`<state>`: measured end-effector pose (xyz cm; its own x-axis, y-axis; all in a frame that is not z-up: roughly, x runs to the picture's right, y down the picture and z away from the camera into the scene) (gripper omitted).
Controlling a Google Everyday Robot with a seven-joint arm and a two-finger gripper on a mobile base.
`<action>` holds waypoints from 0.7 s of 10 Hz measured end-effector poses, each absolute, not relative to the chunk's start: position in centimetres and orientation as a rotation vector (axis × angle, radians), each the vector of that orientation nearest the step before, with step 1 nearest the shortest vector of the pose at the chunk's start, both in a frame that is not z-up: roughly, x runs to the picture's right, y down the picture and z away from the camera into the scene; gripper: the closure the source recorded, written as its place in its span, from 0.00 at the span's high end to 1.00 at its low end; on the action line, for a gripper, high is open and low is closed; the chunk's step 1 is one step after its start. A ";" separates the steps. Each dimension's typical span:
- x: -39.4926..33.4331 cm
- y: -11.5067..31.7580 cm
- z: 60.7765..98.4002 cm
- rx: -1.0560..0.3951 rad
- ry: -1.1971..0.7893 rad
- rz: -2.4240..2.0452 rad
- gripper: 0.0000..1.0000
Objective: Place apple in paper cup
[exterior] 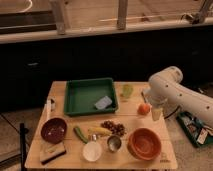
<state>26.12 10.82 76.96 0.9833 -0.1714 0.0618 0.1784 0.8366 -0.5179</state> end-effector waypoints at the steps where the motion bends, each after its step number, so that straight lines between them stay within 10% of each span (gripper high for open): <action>1: 26.3 10.9 77.5 -0.549 -0.019 -0.196 0.80; 7: 27.0 10.9 79.9 -0.548 -0.054 -0.254 0.80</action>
